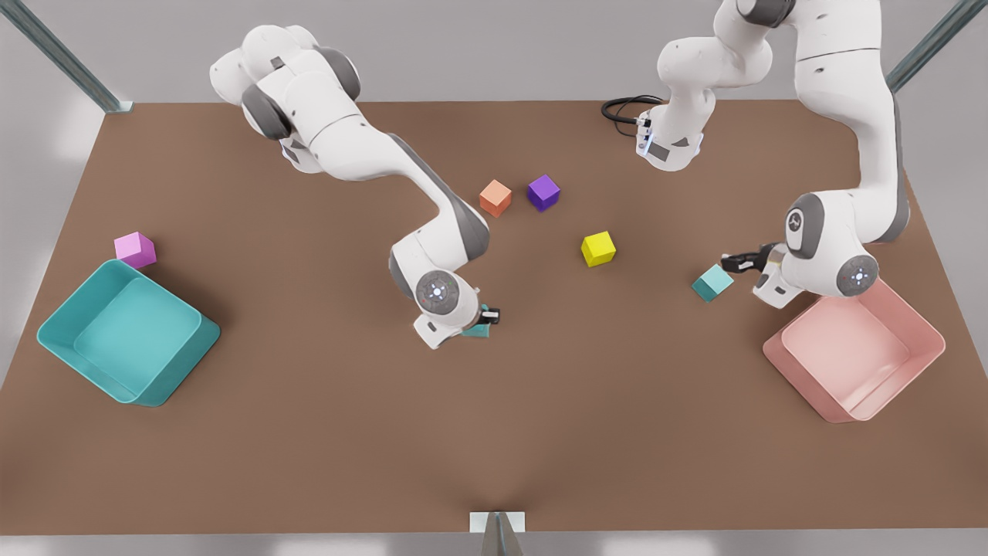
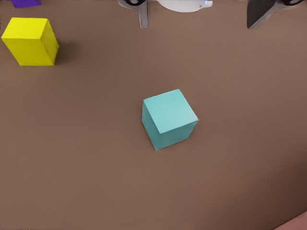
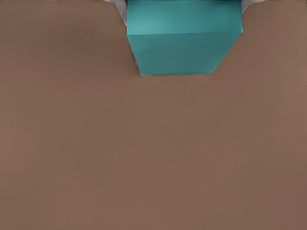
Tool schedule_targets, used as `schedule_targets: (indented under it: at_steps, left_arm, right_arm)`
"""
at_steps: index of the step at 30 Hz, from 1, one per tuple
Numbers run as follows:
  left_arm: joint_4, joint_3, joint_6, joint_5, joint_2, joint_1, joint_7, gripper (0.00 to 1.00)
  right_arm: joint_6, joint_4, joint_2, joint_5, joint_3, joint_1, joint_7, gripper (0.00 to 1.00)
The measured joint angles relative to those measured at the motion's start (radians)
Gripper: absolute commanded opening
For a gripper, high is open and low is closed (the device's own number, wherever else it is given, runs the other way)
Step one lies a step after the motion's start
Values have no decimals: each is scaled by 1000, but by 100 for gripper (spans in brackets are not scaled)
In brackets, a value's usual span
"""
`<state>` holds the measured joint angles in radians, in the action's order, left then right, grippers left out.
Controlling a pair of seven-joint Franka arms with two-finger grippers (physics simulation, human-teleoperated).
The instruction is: Stack the two blue cubes on top of each other
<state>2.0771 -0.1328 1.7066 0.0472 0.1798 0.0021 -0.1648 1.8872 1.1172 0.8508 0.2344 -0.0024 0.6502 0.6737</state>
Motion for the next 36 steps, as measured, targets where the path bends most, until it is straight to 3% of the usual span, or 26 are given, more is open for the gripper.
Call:
schedule_targets:
  at_steps: [5,6,8,10,28,36]
  left_arm:
    - [134,-42,208,104,-18,-30,-118,100]
    - [153,-43,246,122,-16,-31,-138,100]
    - [170,-43,308,146,-4,-32,-175,100]
    - [175,-43,357,161,9,-31,-208,100]
    - [243,-44,516,207,91,-29,-153,100]
    - [243,-44,560,232,143,-24,-122,100]
  right_arm:
    - [96,-46,87,5,17,38,92,43]
    - [112,-69,109,6,18,44,107,48]
    - [147,-89,140,6,18,53,136,80]
    - [177,-94,157,3,17,61,161,99]
    - [313,-93,221,-31,12,91,313,100]
    - [264,-50,111,-32,8,81,350,100]
